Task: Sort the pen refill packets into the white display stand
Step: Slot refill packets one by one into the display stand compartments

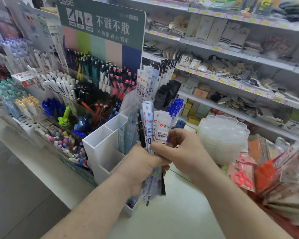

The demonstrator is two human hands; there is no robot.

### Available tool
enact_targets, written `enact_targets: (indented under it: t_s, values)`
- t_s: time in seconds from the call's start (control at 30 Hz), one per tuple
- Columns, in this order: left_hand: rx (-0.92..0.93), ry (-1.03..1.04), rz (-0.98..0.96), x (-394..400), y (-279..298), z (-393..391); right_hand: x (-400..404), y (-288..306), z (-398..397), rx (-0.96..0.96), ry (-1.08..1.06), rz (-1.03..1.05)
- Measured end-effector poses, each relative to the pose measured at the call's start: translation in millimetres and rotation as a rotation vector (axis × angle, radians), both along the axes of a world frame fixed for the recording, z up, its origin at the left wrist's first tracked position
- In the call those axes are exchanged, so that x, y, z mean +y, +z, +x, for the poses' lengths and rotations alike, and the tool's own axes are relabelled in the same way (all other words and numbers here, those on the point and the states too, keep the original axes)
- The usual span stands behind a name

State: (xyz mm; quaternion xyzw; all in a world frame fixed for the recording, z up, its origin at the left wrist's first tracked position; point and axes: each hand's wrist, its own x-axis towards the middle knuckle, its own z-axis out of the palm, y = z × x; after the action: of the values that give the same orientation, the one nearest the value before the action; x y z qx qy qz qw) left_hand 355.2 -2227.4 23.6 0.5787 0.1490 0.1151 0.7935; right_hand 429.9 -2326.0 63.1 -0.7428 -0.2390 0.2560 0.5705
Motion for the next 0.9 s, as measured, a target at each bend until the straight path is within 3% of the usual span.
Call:
enact_targets:
  t_s: [0.1, 0.27, 0.5, 0.9]
  values:
    - [0.0, -0.096, -0.066, -6, -5, -3, -15, -5, 2, -0.043, -0.016, 0.006]
    - [-0.003, -0.237, -0.222, -10, -12, -8, -37, -13, -2, 0.044, -0.075, 0.096]
    - [0.075, -0.151, -0.119, -17, -25, -12, -56, -35, -2, 0.084, -0.2, 0.147]
    - [0.104, -0.035, -0.006, -20, -34, -18, -70, -40, -2, 0.175, -0.228, 0.225]
